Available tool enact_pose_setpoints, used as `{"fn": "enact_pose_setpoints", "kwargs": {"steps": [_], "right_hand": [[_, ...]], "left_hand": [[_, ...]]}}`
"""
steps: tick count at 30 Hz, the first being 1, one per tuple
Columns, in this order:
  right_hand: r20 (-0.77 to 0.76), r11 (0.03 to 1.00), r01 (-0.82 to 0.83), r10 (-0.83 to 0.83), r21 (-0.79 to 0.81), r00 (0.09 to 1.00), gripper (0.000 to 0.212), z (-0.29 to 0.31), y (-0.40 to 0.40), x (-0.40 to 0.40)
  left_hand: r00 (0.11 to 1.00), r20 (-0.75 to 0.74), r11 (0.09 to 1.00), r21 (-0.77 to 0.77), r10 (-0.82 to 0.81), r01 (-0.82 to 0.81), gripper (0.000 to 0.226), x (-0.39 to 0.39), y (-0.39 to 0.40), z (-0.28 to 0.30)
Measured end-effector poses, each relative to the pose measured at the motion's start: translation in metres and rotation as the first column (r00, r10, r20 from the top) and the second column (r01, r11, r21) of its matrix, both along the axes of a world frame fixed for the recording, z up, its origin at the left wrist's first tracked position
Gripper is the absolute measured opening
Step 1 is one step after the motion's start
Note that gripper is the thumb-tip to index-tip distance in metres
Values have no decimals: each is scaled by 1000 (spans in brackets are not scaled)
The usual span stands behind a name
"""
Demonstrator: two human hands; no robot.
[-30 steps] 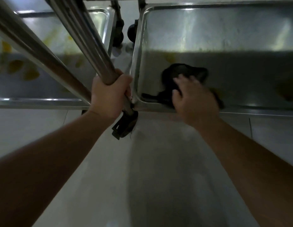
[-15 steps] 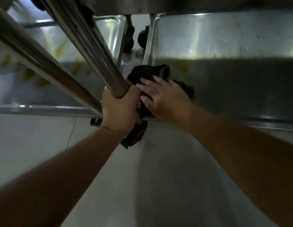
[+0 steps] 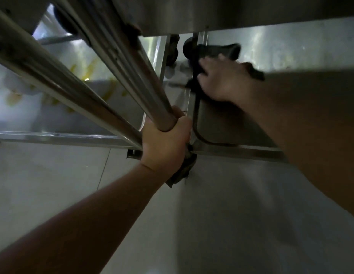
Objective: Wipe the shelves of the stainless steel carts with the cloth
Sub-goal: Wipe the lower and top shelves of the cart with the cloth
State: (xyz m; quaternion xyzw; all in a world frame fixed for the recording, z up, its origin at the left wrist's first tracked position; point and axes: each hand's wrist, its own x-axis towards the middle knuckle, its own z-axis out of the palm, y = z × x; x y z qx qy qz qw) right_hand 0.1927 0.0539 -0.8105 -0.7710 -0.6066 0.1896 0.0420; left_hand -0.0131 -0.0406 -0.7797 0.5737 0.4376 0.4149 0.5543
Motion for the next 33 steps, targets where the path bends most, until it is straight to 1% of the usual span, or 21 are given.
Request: {"fn": "enact_pose_setpoints", "kwargs": {"steps": [2, 4, 5, 6, 7, 8, 9, 11, 12, 14, 16, 18, 20, 23, 26, 28, 30, 33], "right_hand": [[-26, 978, -201, 202, 52, 979, 64, -6, -26, -33], [-29, 914, -382, 389, 134, 921, 62, -12, -56, -48], [0, 872, -465, 470, 152, 882, 62, -13, -63, -45], [35, 838, -525, 526, 150, 850, 63, -13, -61, -38], [72, 827, -545, 540, 137, 839, 64, -12, -50, -29], [88, 851, -512, 504, 116, 859, 65, -10, -34, -20], [83, 897, -431, 424, 103, 902, 65, -7, -13, -12], [27, 978, -203, 202, 51, 979, 67, 1, 27, 4], [15, 996, -89, 89, 16, 996, 69, 3, 42, 15], [7, 996, 84, -84, -29, 996, 72, 3, 51, 40], [-12, 989, 149, -150, -21, 989, 74, 0, 38, 55], [-9, 993, 116, -116, 37, 993, 74, -2, 15, 50], [24, 995, 29, -31, 96, 999, 74, -7, -8, 34], [63, 988, -132, 126, 85, 990, 73, -12, -32, 3], [20, 963, -266, 265, 51, 964, 65, -14, -53, -34], [-8, 935, -349, 350, 68, 937, 62, -16, -79, -55], [-22, 933, -340, 345, 119, 938, 63, -18, -110, -63], [-18, 950, -266, 273, 162, 962, 69, -19, -142, -54]], "left_hand": [[999, 36, 1000, -4, 0, 1, 10, 1, 0, 1], [998, 56, 1000, 2, -31, 31, 15, 0, 1, 1], [997, 59, 999, 2, -48, 47, 16, 0, 1, 1], [996, 64, 998, -2, -59, 59, 16, 0, 1, 1], [996, 64, 998, -7, -60, 60, 18, 0, 1, 1], [997, 56, 999, -10, -52, 52, 18, 0, 2, 0], [999, 38, 999, -4, -38, 38, 19, 0, 2, -1], [1000, -2, 999, 19, -26, 26, 20, -1, 2, 0], [999, -17, 999, 29, -33, 33, 20, -1, 2, 0], [998, -38, 998, 36, -50, 52, 18, -1, 0, 1], [998, -28, 998, 26, -52, 53, 20, 0, -1, 1], [999, -8, 999, 13, -36, 36, 21, 0, -1, 1], [1000, 1, 1000, 7, -29, 29, 19, 0, 0, 1], [1000, 0, 1000, -8, -10, 10, 13, 1, 1, 2], [1000, -7, 1000, 3, 9, -9, 17, 2, 0, 2], [1000, -19, 1000, 21, -19, 19, 22, -1, 2, 2], [997, -26, 997, 34, -66, 67, 24, -3, 4, 2], [997, -37, 996, 61, -66, 69, 17, -3, 5, 3]]}}
